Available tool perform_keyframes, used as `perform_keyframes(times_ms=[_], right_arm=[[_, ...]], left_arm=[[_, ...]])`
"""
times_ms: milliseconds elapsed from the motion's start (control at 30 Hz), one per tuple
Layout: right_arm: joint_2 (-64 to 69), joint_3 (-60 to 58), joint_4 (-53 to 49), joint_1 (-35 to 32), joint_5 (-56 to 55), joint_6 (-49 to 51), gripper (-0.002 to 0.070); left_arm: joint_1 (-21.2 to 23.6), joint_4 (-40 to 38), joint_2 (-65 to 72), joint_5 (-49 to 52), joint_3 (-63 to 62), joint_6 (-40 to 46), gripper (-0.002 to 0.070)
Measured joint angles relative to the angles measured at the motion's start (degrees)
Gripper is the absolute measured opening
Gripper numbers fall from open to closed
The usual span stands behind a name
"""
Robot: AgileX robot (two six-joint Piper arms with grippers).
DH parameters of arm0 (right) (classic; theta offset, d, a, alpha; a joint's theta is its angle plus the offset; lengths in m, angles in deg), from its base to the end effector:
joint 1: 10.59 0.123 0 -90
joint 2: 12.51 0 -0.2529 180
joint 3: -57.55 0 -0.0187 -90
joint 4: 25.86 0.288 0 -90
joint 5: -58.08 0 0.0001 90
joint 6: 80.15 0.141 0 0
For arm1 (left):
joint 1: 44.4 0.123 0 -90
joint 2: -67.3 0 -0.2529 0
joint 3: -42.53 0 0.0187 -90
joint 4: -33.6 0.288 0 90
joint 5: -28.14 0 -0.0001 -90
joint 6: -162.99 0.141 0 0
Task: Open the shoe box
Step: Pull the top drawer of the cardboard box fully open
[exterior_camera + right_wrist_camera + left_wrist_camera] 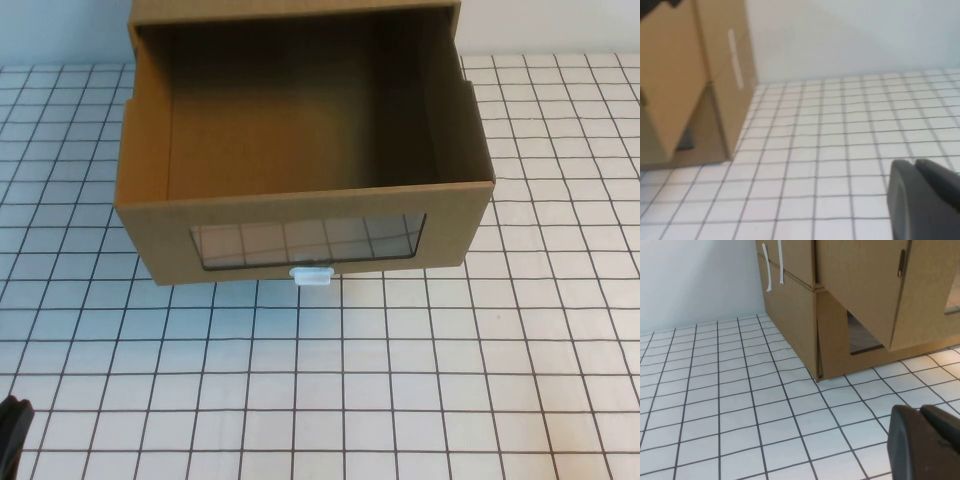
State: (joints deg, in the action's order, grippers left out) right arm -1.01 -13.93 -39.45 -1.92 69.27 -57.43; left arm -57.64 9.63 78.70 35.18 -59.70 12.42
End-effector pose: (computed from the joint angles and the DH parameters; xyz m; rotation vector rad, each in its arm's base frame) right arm 0.1752 0.0202 0.2176 0.0452 1.6414 0.2037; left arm 0.1735 -0.0481 0.1820 0.3108 1.6413 -0.1421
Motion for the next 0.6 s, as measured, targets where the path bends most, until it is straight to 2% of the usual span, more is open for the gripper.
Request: perform_keyframes(times_ms=[167,600], right_arm=[[-3.1,-4.7,0.0,-4.0,-4.7,0.0,-0.0013],[-3.2,-6.0,0.1,-4.5,-7.3,0.0,-0.0013]], left_arm=[[0.0,0.0,0.0,0.0,0.0,0.1,-0.0002],[0.0,0.0,0.0,0.0,0.0,0.1,-0.0002]])
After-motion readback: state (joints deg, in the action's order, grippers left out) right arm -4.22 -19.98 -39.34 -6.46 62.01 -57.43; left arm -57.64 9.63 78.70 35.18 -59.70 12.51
